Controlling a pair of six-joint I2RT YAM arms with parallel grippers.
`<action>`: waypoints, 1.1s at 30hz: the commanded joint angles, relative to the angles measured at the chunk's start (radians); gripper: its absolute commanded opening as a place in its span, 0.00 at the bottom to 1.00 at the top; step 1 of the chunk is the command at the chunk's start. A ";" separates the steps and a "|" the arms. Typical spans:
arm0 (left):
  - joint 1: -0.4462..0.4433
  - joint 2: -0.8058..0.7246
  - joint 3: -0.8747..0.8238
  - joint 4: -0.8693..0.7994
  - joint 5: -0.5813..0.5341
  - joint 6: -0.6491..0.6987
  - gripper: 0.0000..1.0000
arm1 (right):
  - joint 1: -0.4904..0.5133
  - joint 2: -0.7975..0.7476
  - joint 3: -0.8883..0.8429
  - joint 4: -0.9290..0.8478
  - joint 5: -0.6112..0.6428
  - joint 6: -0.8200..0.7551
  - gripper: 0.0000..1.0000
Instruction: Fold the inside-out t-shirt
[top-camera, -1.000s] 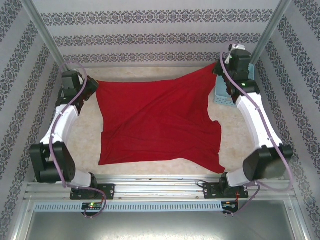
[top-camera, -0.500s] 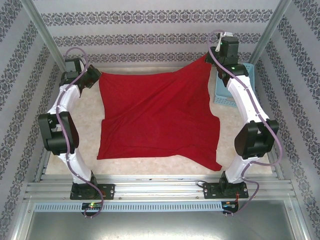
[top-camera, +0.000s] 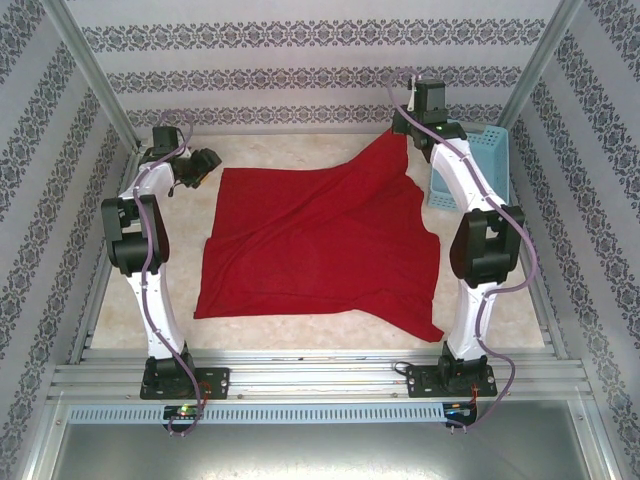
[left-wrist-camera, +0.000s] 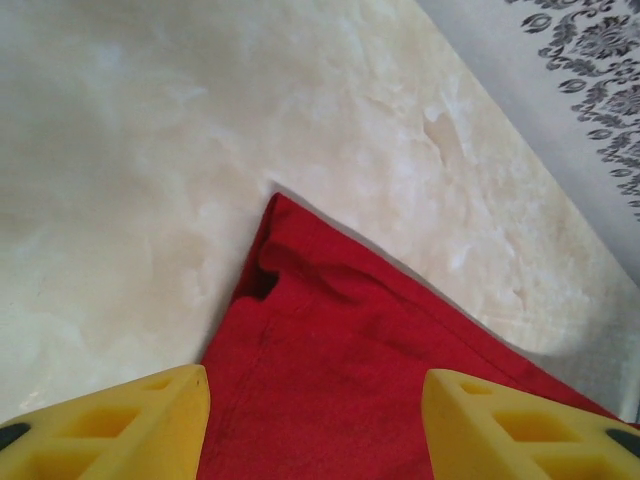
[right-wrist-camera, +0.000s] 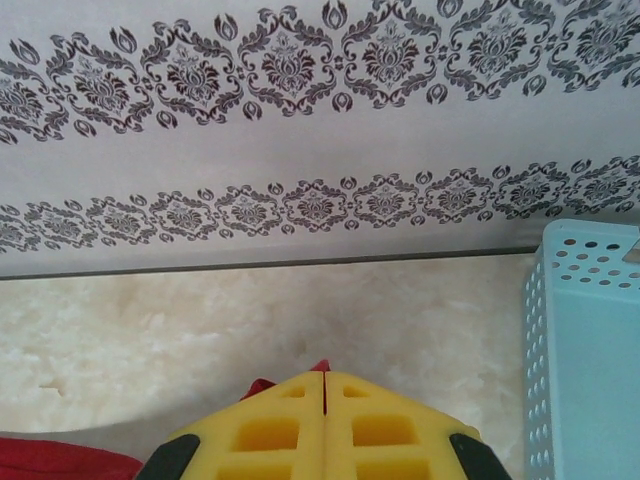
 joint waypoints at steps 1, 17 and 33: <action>-0.020 0.014 0.041 -0.072 -0.043 0.084 0.58 | 0.009 0.013 0.055 -0.007 -0.010 -0.019 0.00; -0.084 0.223 0.248 -0.064 -0.100 0.101 0.56 | 0.022 0.000 0.007 0.011 -0.006 -0.030 0.00; -0.112 0.298 0.374 -0.106 -0.154 0.104 0.23 | 0.007 -0.030 -0.035 0.025 -0.020 -0.029 0.00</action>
